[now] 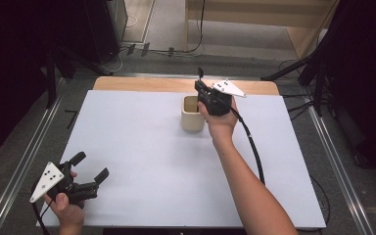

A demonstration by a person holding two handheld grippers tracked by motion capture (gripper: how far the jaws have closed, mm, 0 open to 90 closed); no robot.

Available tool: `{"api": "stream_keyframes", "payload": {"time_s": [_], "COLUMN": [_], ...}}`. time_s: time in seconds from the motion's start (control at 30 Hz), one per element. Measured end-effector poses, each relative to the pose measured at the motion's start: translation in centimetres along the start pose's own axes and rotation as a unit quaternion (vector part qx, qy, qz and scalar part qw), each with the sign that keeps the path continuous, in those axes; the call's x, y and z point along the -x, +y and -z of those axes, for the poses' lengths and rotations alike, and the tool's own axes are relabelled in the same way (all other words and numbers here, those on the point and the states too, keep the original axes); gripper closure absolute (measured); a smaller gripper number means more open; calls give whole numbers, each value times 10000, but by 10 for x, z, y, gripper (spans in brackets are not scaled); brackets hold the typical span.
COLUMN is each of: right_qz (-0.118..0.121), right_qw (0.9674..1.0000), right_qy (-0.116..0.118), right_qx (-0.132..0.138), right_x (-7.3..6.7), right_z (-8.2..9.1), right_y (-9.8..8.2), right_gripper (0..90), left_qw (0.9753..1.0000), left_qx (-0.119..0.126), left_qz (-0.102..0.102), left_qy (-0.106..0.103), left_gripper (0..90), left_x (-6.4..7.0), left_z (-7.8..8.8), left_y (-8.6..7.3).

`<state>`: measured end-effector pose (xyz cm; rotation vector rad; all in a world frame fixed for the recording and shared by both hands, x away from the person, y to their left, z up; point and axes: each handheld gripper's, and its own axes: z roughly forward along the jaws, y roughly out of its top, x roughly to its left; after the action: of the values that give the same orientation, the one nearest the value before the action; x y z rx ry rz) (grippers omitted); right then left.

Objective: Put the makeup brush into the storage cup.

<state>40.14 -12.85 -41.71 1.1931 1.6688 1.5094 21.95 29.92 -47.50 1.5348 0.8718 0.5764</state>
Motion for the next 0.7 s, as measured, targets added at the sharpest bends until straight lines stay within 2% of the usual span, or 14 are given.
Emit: {"api": "stream_keyframes", "payload": {"time_s": [0.23, 0.7], "right_qz": [-177, -169], "right_qw": [9996, 9984], "right_qy": [-52, -106], "right_qx": [-190, -536], "right_x": [4, 9], "right_z": [-5, -6], "right_y": [-18, -39], "right_gripper": [874, 873], "left_qw": [10000, 10000], "left_qx": [-18, -36], "left_qz": [-17, -23], "left_qy": [-5, -6], "left_gripper": [0, 0], "left_x": [0, 1], "left_z": [0, -2], "left_y": [0, -1]}}
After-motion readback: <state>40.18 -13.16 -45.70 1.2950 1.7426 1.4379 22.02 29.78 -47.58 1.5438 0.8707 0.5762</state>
